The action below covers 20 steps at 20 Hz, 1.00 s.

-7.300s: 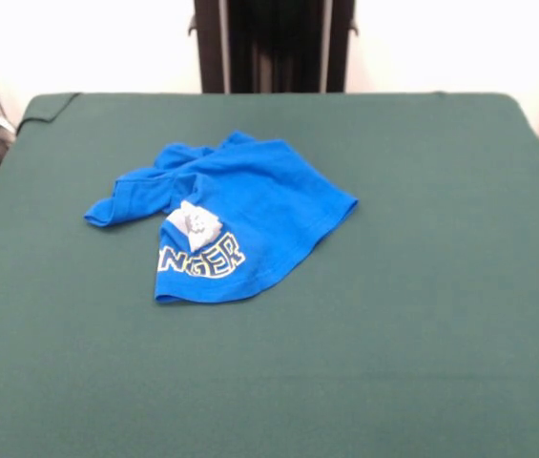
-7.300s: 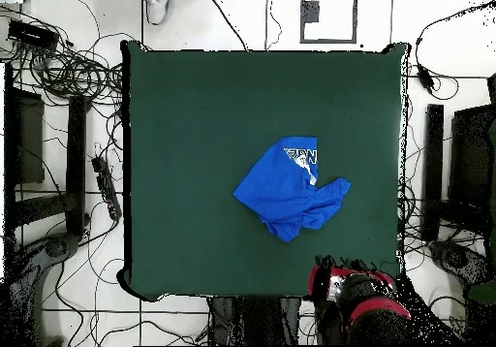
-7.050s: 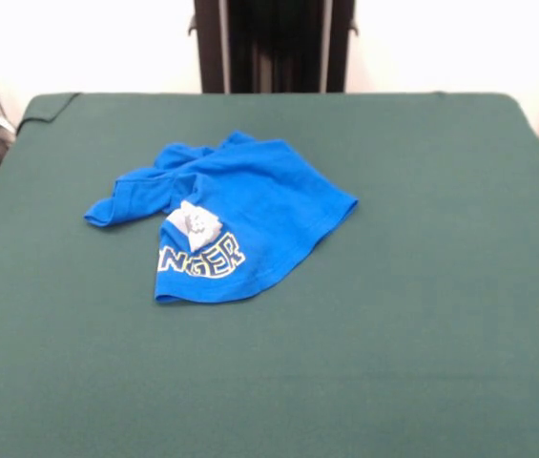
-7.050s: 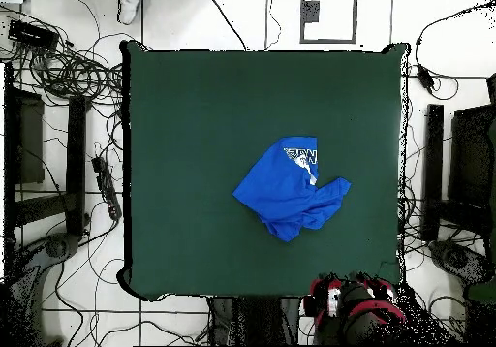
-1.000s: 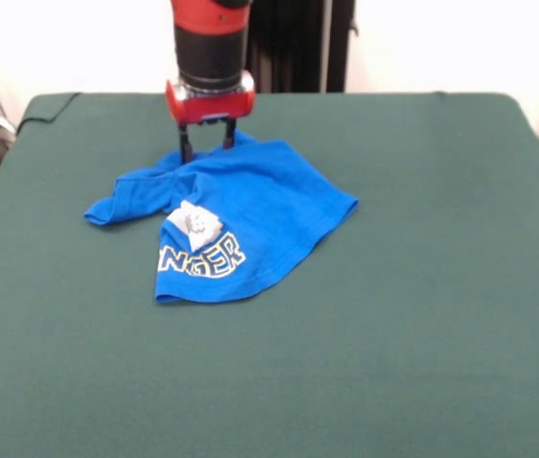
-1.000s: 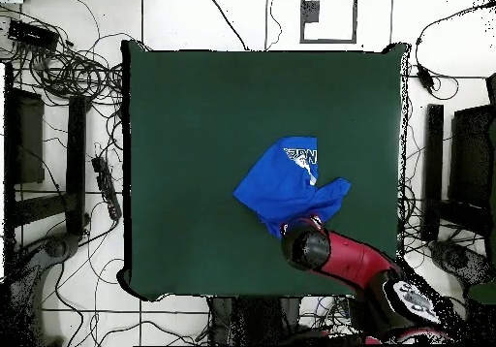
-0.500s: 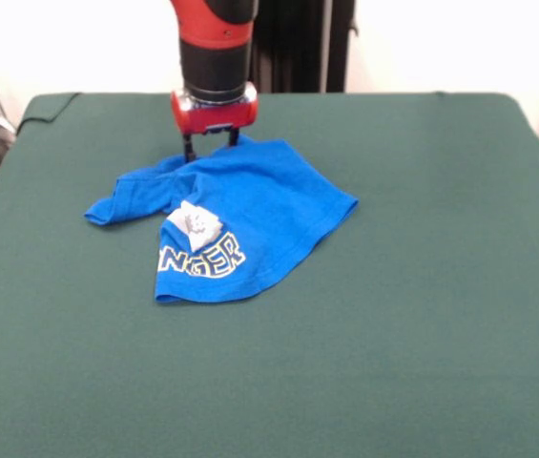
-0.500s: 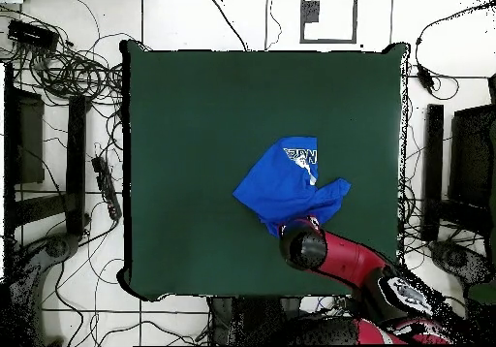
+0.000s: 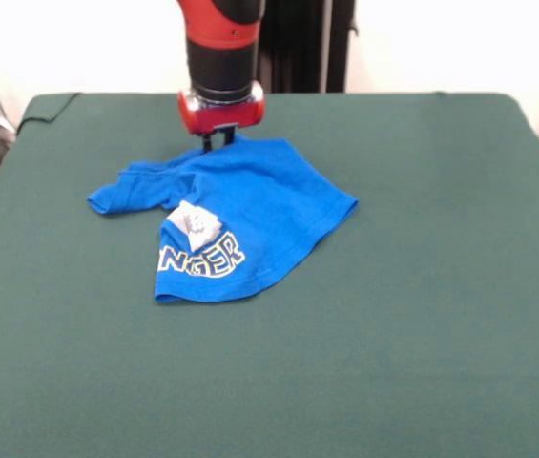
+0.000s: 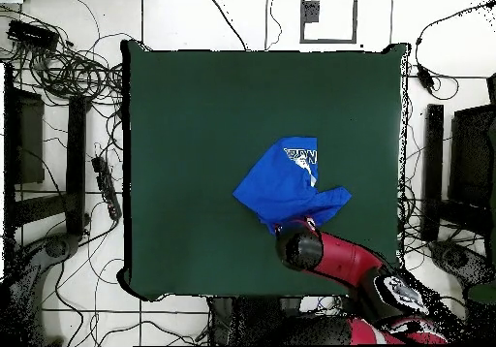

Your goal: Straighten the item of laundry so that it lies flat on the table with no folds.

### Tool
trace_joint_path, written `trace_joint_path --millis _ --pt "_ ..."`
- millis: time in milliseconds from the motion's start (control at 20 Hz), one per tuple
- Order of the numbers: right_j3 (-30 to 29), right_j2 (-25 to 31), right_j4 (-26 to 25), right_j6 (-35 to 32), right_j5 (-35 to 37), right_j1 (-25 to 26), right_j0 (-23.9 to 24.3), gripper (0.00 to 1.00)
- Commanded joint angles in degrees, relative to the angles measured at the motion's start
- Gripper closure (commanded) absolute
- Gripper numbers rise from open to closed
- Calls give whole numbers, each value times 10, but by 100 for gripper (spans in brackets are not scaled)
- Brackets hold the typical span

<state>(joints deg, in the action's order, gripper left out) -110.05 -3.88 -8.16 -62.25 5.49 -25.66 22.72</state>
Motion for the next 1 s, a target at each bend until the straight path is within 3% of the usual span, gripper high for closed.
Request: trace_joint_path --millis 50,400,700,1000 --pt "90 14 23 -156 -127 227 -16 100" --pt "28 -16 83 -226 -109 210 -36 100" --pt "-52 -46 172 -310 -106 191 -74 100" --pt "-114 -44 233 -365 -111 164 -96 100"
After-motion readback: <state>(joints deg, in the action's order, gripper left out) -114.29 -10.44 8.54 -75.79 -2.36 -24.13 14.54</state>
